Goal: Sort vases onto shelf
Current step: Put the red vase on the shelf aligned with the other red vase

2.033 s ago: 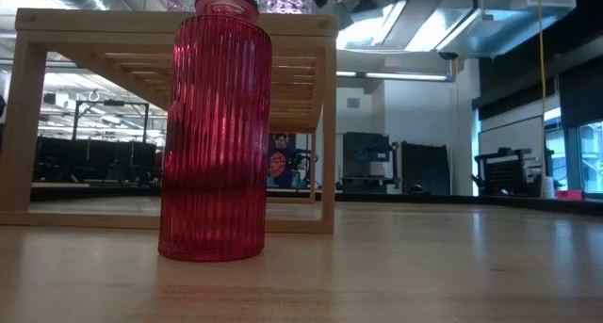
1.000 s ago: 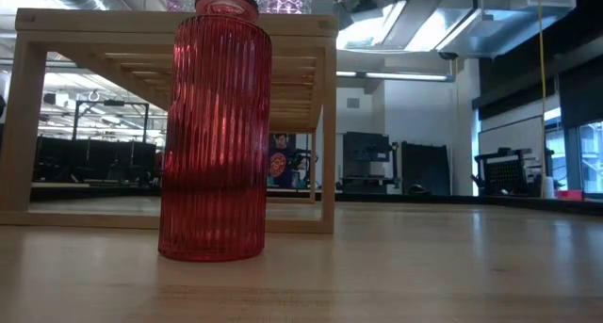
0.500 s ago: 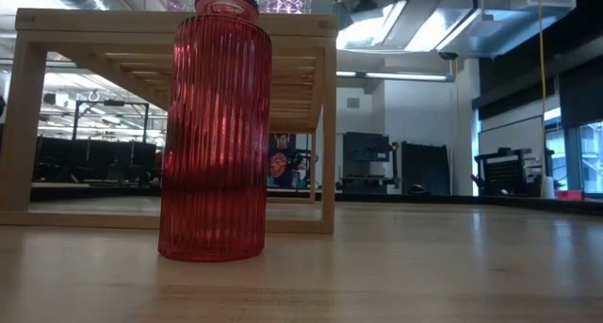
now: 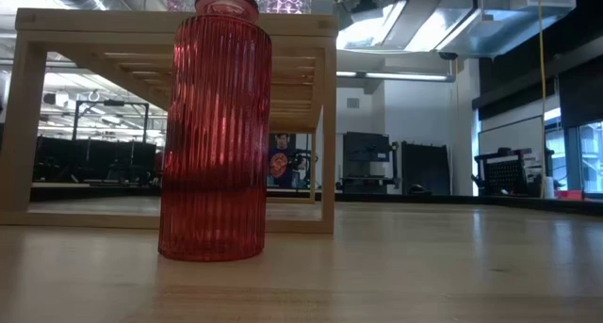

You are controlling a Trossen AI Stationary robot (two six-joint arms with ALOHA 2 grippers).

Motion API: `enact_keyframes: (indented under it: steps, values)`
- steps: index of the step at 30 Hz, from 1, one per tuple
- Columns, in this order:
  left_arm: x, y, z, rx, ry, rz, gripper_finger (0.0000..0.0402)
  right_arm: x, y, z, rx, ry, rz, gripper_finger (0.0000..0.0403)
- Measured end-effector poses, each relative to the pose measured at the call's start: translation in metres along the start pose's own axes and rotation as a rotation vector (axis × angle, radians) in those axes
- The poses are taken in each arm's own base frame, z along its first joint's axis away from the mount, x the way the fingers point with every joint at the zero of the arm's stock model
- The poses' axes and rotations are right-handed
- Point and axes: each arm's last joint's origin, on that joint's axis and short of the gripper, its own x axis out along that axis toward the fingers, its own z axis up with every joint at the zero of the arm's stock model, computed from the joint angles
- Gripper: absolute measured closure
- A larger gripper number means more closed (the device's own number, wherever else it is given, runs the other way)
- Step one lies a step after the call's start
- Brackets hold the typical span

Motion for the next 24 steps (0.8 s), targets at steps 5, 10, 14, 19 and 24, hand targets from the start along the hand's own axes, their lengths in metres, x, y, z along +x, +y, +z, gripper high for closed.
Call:
enact_keyframes:
  steps: [5,10,14,19,24]
  values:
    - [0.010,-0.016,-0.036,-0.073,0.229,-0.076,0.0127,0.000,0.000,-0.002,-0.024,0.017,0.003,0.0160]
    - [0.032,-0.021,-0.086,-0.098,0.476,-0.002,0.0127,0.000,0.001,-0.003,-0.026,0.026,0.004,0.0160]
    - [0.042,-0.005,-0.127,-0.129,0.617,0.287,0.0127,0.000,0.001,-0.003,-0.029,0.031,0.005,0.0160]
    - [0.033,0.007,-0.167,-0.120,0.614,0.573,0.0127,0.000,0.001,-0.003,-0.035,0.033,0.006,0.0160]
    - [0.032,0.020,-0.206,-0.053,0.687,0.791,0.0127,0.000,0.001,-0.003,-0.053,0.033,0.006,0.0160]
